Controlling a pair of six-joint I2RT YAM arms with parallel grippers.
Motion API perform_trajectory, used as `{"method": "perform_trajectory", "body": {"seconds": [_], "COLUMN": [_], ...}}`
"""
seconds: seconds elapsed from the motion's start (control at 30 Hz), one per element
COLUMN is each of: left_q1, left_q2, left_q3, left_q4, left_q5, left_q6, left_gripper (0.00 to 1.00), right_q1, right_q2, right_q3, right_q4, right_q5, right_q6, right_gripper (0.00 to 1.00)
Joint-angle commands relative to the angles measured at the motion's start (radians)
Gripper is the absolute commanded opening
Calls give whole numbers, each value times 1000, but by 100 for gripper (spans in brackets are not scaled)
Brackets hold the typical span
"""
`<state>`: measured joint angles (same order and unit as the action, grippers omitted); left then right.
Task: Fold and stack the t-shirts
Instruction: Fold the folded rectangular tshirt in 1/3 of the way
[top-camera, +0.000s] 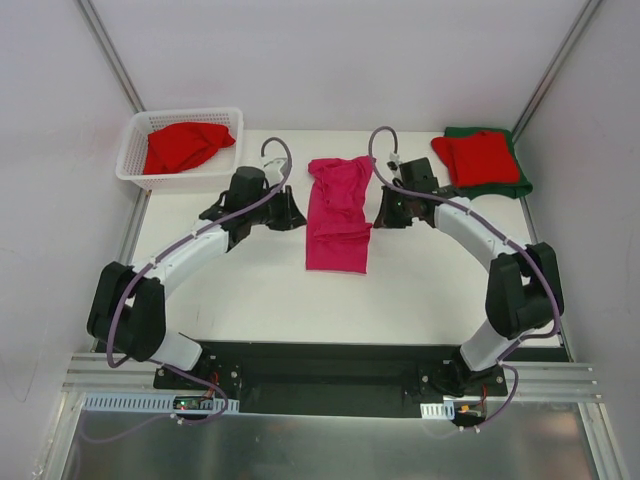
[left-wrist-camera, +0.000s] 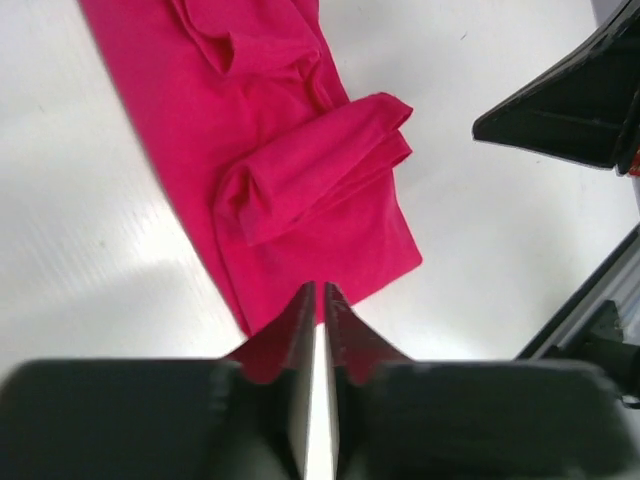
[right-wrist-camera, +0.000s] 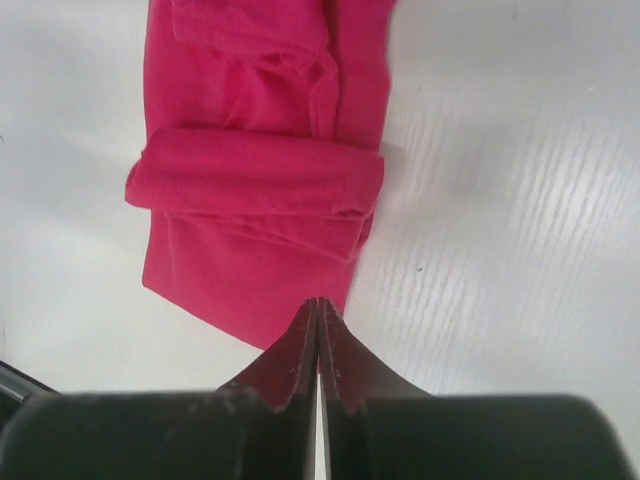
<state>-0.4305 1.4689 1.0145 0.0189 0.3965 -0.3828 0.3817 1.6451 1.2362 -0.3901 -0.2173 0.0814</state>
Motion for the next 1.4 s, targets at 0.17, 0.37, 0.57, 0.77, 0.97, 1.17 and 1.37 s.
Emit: {"method": "perform_trajectory", "body": {"seconds": [0.17, 0.37, 0.57, 0.77, 0.97, 1.17, 1.37], "left_q1": [3, 4, 3, 3, 3, 3, 3], "left_q2": [-78, -93, -85, -74, -74, -73, -71], "left_q3": [-155, -174, -174, -171, -177, -188, -194], "left_q4": [10, 13, 16, 19, 23, 27, 32], "left_q5": [8, 7, 4, 1, -8, -11, -13], "left_q6": [-36, -41, -41, -41, -41, -41, -44], "left_gripper": [0, 0, 0, 0, 0, 0, 0], "right_q1": [120, 148, 155, 157, 155, 155, 155], "right_q2": [28, 97, 148, 191, 248, 292, 308], "right_q3": [-122, -84, -40, 8, 68, 112, 138], "right_q4": [111, 138, 132, 120, 111, 97, 91], "right_q5": [-7, -5, -5, -4, -1, 4, 30], "right_q6": [-29, -20, -23, -38, -48, -58, -69], "right_gripper": [1, 1, 1, 1, 1, 1, 1]}}
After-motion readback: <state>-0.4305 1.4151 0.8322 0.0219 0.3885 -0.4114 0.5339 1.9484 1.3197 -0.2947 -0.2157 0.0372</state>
